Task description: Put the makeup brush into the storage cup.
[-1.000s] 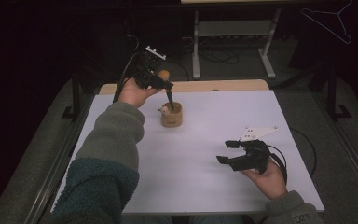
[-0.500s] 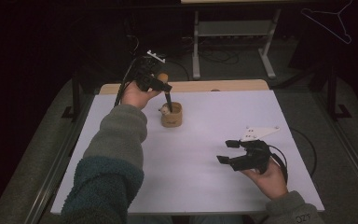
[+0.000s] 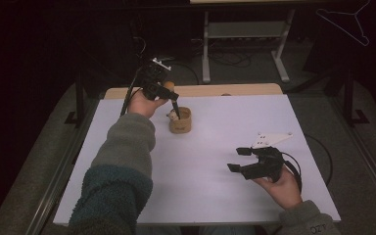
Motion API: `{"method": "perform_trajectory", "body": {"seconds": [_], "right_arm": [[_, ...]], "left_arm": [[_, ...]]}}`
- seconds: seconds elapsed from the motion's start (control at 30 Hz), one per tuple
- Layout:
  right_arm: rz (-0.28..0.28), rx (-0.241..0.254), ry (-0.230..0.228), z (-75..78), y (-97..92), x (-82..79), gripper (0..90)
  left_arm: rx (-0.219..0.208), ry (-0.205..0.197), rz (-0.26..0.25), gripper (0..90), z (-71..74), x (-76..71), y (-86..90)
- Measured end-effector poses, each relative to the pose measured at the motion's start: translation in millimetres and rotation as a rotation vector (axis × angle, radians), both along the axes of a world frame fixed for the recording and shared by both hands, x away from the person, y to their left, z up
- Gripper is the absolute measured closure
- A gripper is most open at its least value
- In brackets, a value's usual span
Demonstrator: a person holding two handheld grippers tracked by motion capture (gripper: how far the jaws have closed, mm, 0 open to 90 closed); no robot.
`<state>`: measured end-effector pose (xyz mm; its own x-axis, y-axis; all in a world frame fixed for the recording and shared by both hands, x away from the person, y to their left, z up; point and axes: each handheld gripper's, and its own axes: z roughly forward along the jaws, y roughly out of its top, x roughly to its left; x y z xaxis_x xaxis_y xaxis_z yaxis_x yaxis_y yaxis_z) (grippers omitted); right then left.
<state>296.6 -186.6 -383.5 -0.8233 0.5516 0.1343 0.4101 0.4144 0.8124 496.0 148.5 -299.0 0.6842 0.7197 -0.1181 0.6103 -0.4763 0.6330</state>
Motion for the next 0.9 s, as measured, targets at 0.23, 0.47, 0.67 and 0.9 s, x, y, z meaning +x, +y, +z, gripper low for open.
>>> {"method": "perform_trajectory", "body": {"seconds": [0.23, 0.47, 0.67, 0.9], "right_arm": [[0.002, 0.002, 0.000, 0.1, 0.1, 0.0, 30.5], [0.007, -0.001, 0.007, -0.1, 1.3, -0.3, 30.5], [0.009, -0.001, 0.006, -0.3, 1.9, -0.4, 30.5], [0.010, 0.000, 0.008, -0.2, 1.8, -0.3, 30.5]], "left_arm": [[-0.018, 0.013, 0.025, 72.6, -8.3, 1.6, -1.6], [-0.015, 0.034, 0.018, 72.5, -13.8, 3.9, -1.0], [-0.003, 0.049, 0.020, 72.4, -18.5, 5.5, -3.3], [0.006, 0.067, 0.018, 72.3, -21.7, 7.2, -6.4]]}}
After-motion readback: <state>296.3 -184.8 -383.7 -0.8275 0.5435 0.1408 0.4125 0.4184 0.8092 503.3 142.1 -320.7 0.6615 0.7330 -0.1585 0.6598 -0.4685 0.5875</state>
